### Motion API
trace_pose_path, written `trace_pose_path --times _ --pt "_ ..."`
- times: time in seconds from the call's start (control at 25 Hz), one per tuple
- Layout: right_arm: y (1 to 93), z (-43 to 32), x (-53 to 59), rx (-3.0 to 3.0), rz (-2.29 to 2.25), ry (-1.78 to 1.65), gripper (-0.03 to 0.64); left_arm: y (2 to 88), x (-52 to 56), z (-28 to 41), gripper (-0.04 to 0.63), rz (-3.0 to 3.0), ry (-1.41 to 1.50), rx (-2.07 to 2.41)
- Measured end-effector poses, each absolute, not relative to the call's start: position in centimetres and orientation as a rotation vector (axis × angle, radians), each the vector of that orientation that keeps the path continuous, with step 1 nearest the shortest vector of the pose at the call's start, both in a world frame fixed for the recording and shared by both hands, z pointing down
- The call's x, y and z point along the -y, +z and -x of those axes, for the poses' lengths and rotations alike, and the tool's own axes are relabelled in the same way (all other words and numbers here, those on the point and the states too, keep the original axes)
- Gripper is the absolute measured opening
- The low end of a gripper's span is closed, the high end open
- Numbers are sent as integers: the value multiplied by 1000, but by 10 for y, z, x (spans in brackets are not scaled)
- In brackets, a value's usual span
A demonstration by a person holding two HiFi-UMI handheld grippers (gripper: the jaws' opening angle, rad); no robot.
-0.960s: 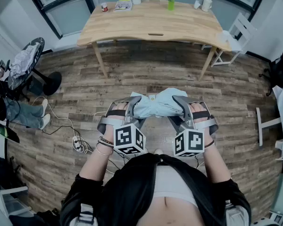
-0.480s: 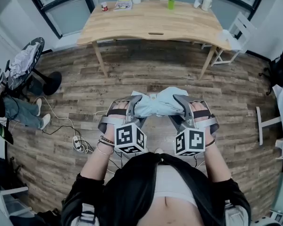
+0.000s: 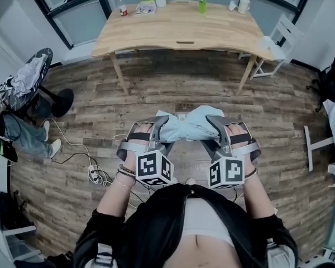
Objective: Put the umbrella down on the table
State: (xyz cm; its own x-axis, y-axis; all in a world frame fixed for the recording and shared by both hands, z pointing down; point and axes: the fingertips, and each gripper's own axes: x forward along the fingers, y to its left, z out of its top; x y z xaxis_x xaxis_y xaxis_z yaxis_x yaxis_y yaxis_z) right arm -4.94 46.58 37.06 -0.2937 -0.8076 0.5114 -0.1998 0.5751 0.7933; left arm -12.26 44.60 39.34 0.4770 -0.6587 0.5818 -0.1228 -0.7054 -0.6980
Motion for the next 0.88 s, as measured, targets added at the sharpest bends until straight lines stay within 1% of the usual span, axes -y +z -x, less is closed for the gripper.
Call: trace_pose_path --times 0.64,0.88 --pt "388 89 -462 1773 -853 -713 321 408 -440 162 285 2154 -1181 -577" --pt "389 85 -451 1759 -843 -689 321 413 -429 157 285 2175 -1158 -566"
